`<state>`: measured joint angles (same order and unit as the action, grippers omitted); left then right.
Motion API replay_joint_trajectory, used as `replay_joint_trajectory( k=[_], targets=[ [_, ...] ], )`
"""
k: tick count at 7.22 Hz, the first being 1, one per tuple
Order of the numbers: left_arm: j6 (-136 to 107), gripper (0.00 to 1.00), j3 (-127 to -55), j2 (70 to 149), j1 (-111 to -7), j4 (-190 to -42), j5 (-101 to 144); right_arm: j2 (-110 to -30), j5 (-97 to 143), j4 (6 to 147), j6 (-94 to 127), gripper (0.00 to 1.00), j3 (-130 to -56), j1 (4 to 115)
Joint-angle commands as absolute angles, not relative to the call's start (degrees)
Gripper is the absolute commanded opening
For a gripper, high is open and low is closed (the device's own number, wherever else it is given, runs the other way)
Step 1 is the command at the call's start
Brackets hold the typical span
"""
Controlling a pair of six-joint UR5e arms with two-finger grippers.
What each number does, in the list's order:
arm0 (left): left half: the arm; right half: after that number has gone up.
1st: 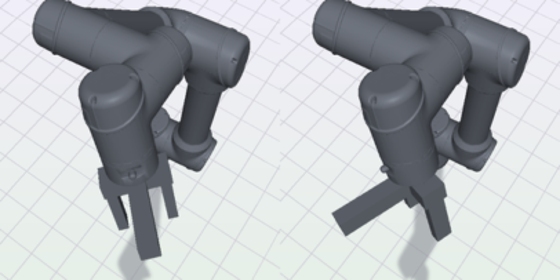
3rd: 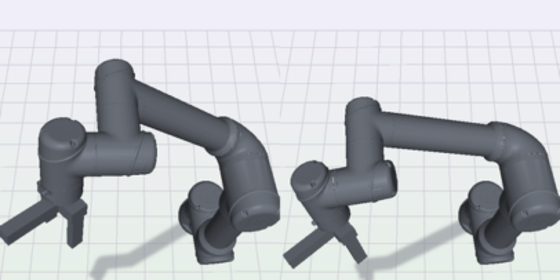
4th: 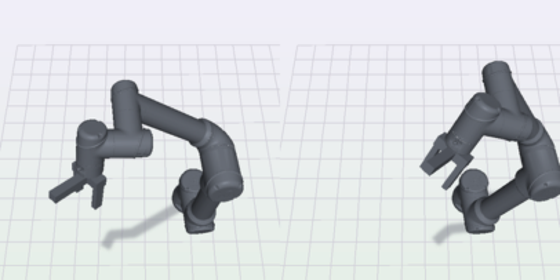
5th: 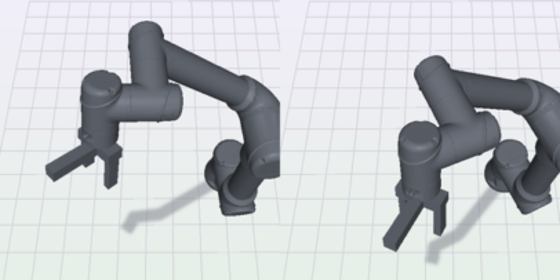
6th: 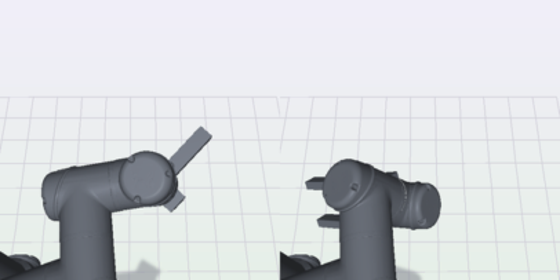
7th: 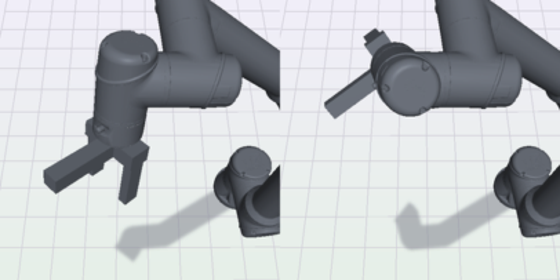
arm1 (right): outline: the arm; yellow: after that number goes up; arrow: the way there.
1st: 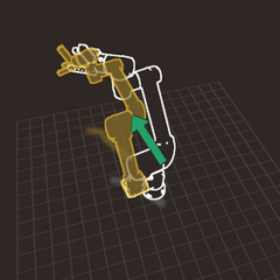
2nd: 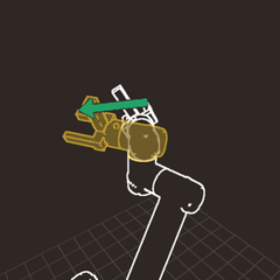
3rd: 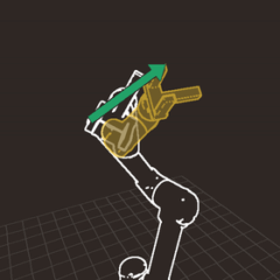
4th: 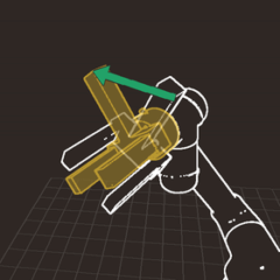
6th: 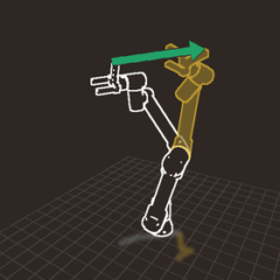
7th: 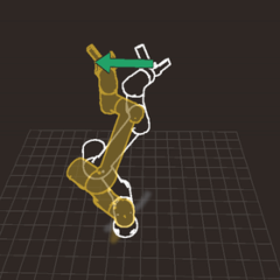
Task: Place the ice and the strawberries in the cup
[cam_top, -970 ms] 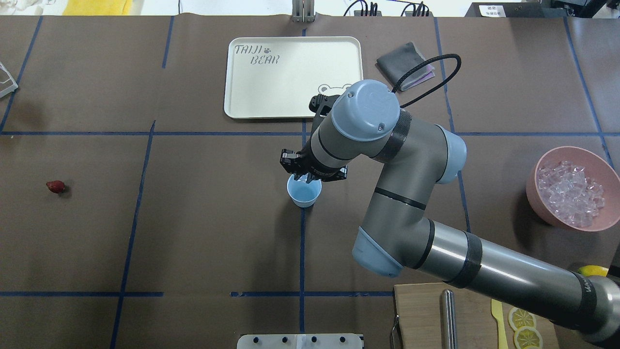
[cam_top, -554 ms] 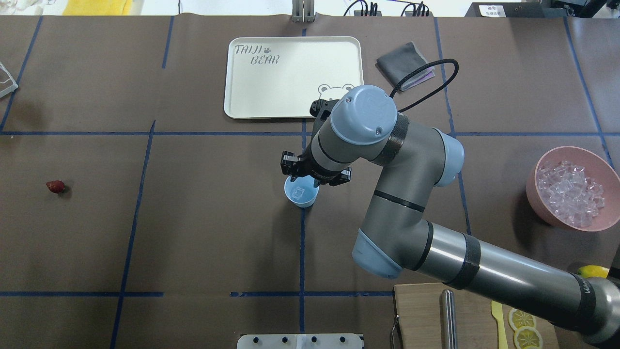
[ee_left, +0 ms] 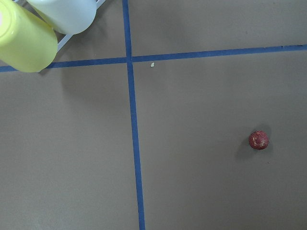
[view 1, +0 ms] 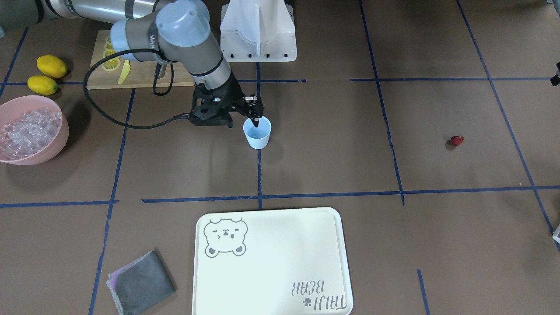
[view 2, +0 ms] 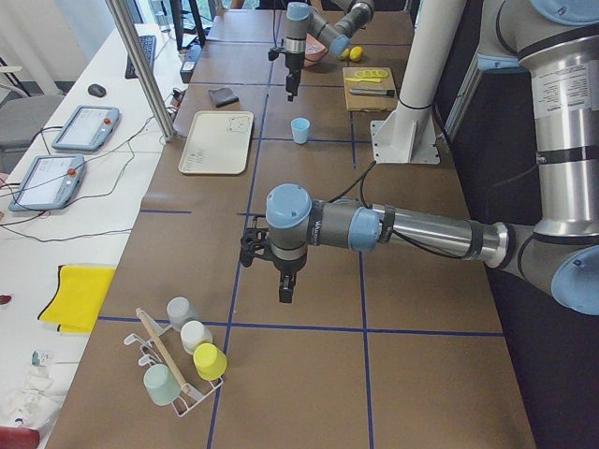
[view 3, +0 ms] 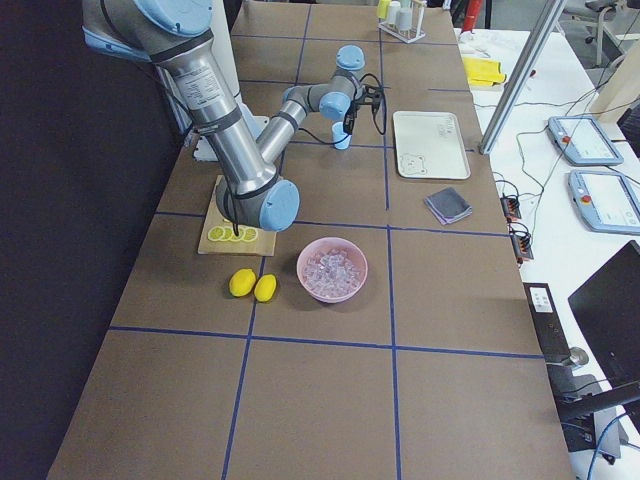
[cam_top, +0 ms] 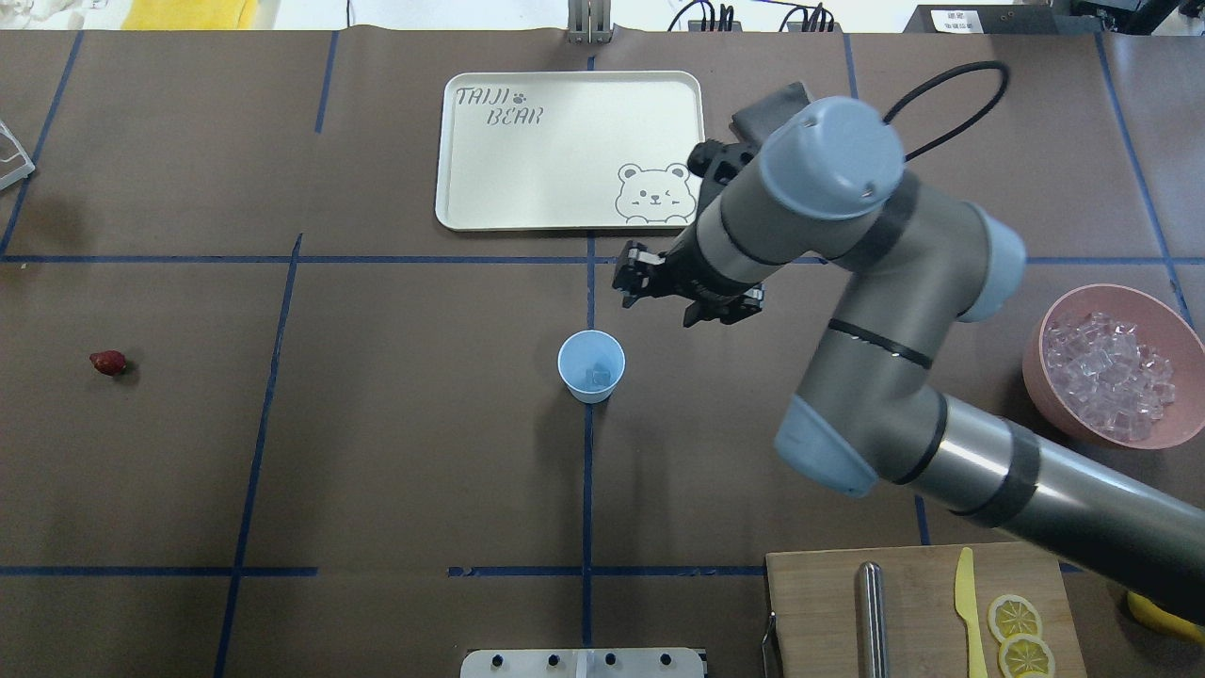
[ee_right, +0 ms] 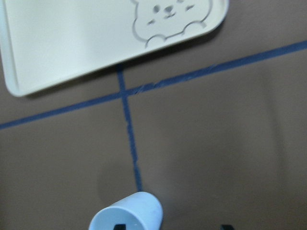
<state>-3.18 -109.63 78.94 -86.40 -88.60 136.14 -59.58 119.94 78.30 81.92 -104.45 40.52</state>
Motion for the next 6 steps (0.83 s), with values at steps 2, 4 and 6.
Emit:
replay_joint_trajectory(
  k=[2,4,6],
  targets=[
    [-3.3,1.0,-109.4,78.9,-86.4,-88.5,136.1,-77.9,131.3,78.3,65.6,0.72,-111.9,57.8],
    [-3.2,1.0,-109.0,78.9,-86.4,-88.6,136.1,-88.5,131.0,78.3,53.8,0.72,-115.1,61.1],
    [-3.3,1.0,-109.1,78.9,-86.4,-88.7,136.1,-97.0,130.2,77.8,46.4,0.75,-115.7,62.4]
  ],
)
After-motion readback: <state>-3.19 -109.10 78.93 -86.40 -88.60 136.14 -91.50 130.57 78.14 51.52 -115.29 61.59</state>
